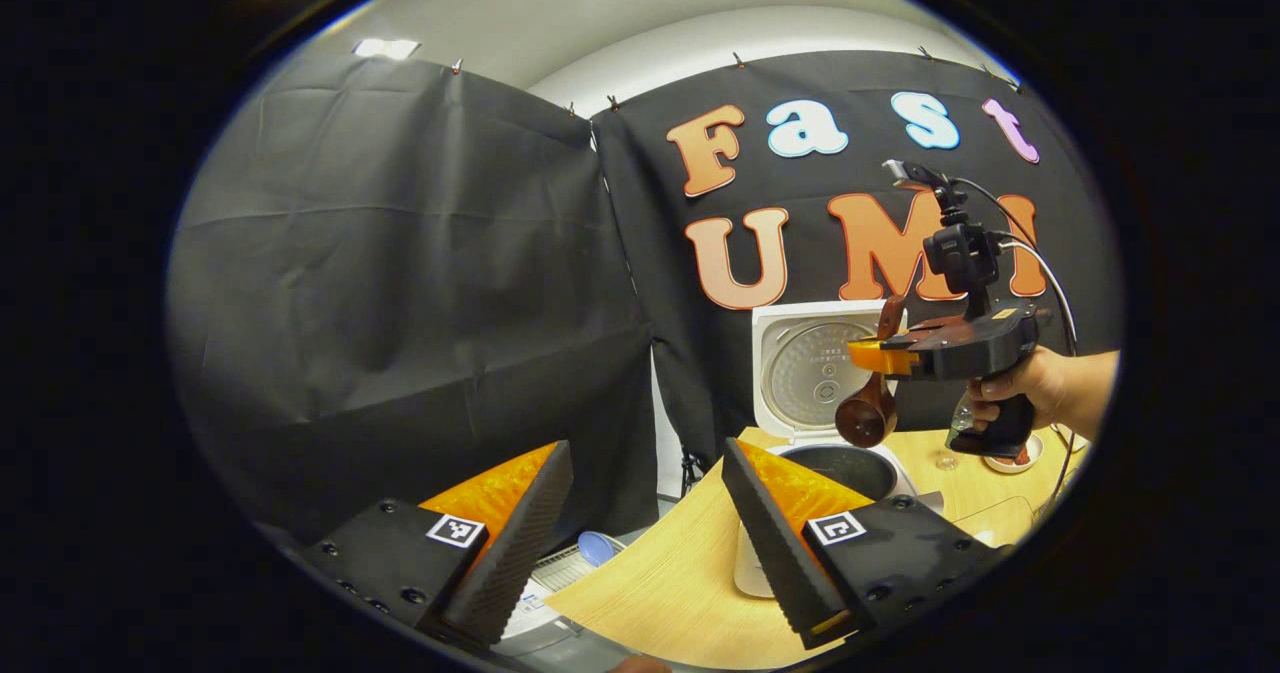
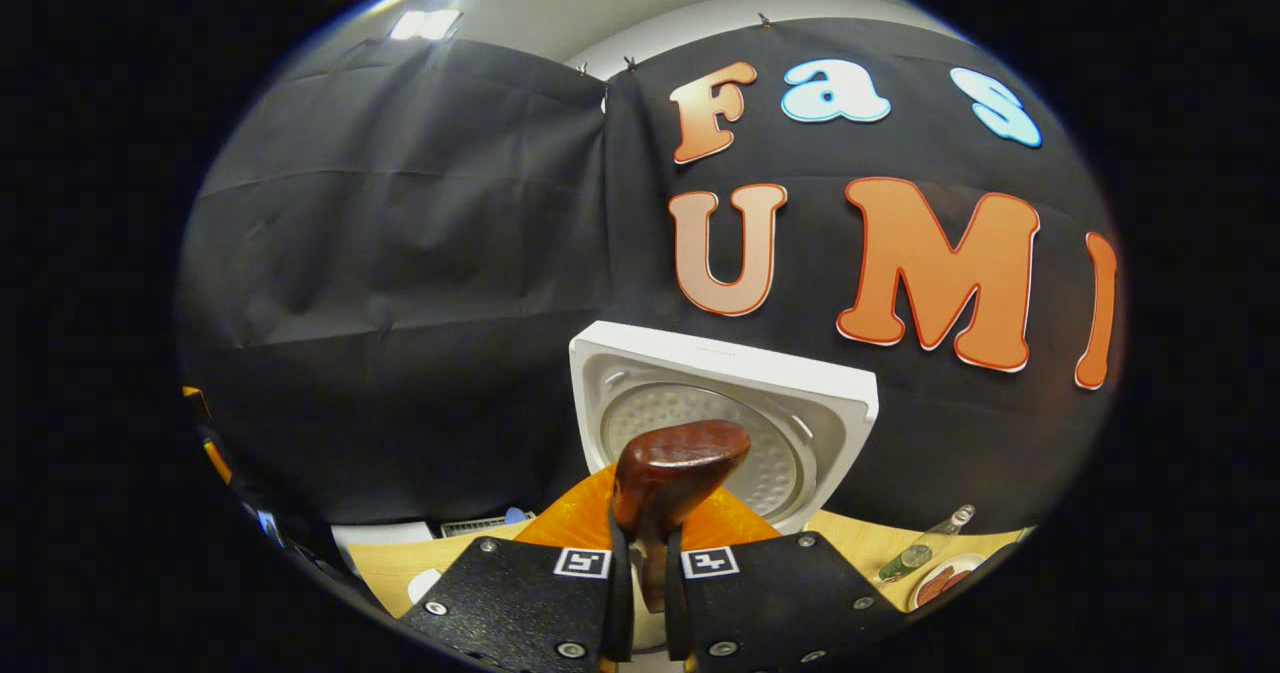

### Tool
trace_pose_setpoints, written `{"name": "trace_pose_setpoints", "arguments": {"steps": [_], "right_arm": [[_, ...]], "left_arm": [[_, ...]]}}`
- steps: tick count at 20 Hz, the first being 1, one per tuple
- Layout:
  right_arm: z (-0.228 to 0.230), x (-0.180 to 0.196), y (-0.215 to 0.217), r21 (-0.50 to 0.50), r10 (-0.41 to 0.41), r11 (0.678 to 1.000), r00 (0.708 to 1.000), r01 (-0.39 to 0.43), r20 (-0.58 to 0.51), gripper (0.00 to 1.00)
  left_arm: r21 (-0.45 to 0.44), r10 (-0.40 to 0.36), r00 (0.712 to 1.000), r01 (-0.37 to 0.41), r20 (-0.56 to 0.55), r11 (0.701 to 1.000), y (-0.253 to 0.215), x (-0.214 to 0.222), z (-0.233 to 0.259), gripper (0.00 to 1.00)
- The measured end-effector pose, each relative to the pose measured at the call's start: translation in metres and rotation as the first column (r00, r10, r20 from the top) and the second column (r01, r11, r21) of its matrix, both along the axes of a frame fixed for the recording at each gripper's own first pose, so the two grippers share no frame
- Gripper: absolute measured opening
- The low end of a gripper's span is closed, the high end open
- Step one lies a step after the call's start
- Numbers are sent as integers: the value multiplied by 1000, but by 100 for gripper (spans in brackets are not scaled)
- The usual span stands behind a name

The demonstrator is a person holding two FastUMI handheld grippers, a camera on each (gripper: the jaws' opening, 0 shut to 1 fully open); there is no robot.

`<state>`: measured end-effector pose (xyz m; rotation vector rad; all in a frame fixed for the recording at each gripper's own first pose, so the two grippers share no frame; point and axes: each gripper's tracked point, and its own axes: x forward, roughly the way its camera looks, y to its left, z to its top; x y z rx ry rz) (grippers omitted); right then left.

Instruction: Close the left gripper, press the button to open the rice cooker; take a wooden spoon from the chopstick holder with the right hand, scoop a spoonful of rice and pour it into the rice cooker, then put the wooden spoon back into the chopstick holder.

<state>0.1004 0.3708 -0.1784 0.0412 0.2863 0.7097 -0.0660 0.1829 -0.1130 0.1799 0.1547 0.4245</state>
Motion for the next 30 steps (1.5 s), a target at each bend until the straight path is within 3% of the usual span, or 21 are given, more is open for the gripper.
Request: {"name": "trace_pose_setpoints", "arguments": {"steps": [5, 13, 18, 23, 30], "right_arm": [[-2, -3, -47, 121, -61, 989, 986, 80, -156, 12], [-20, -30, -179, 207, -188, 941, 921, 269, -341, 12], [-47, -48, -280, 204, -324, 871, 835, 446, -444, 12], [-74, -76, -384, 140, -469, 786, 727, 603, -501, 12], [-105, -117, -508, 24, -637, 659, 574, 752, -515, 12]], "left_arm": [[-11, -24, 1000, 24, 5, 1000, -23, -1, 2, 100], [-39, -101, 995, 100, -7, 994, -81, 7, -3, 97], [-72, -148, 989, 145, -27, 987, -115, 17, -10, 100], [-99, -214, 975, 208, -50, 973, -156, 31, -19, 97], [-119, -272, 959, 262, -80, 958, -199, 41, -29, 98]]}}
